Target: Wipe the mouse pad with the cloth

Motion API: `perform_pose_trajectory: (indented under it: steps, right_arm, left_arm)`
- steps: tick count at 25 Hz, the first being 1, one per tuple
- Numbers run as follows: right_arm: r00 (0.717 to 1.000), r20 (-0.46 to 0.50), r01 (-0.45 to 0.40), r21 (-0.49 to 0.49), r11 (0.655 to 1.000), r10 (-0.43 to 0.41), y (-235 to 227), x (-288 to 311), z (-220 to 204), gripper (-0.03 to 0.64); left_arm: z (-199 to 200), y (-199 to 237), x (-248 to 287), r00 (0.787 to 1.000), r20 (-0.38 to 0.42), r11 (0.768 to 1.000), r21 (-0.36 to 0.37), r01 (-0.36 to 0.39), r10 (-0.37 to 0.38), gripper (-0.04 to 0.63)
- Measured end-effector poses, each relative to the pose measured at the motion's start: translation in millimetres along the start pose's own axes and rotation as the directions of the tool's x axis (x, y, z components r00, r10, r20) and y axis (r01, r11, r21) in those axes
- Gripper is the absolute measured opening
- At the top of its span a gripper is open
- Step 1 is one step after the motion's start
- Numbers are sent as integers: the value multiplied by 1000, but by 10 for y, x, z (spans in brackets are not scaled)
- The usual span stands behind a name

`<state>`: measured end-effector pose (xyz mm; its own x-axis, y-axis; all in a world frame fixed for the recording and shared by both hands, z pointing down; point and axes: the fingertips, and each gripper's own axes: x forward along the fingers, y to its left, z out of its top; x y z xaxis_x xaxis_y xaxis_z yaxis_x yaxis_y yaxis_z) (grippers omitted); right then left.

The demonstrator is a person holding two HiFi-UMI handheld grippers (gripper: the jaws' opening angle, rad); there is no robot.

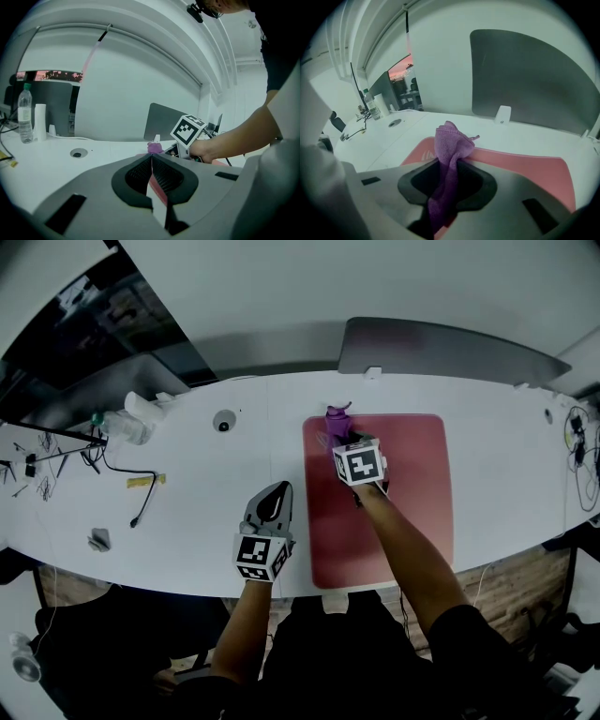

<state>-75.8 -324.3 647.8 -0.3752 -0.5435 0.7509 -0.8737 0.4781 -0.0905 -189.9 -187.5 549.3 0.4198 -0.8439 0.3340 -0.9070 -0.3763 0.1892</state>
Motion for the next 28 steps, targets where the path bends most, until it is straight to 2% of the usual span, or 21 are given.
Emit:
perform_pose_trajectory:
  steps: [13,19,24,28]
  right_arm:
    - [998,-11,68,-33,997,-68,-754,-221,-139,107]
    - [995,-14,98,-62,993,-99,-1154,-318,-204,107]
    - [993,-8,120,-1,993,-120,-1504,-434,-288,107]
    - [988,-15,154,9,988,-154,-1765,-514,-349,107]
  left_arm:
    - [137,-264,186,1000,3,1000,10,17,-17,23]
    - [102,-294,209,1000,-11,1000,14,-7,7,23]
    - [88,-382,257,1000,-24,999,32,-14,15,23]
    - [130,-486,301,1000,-21,998,63,-19,20,23]
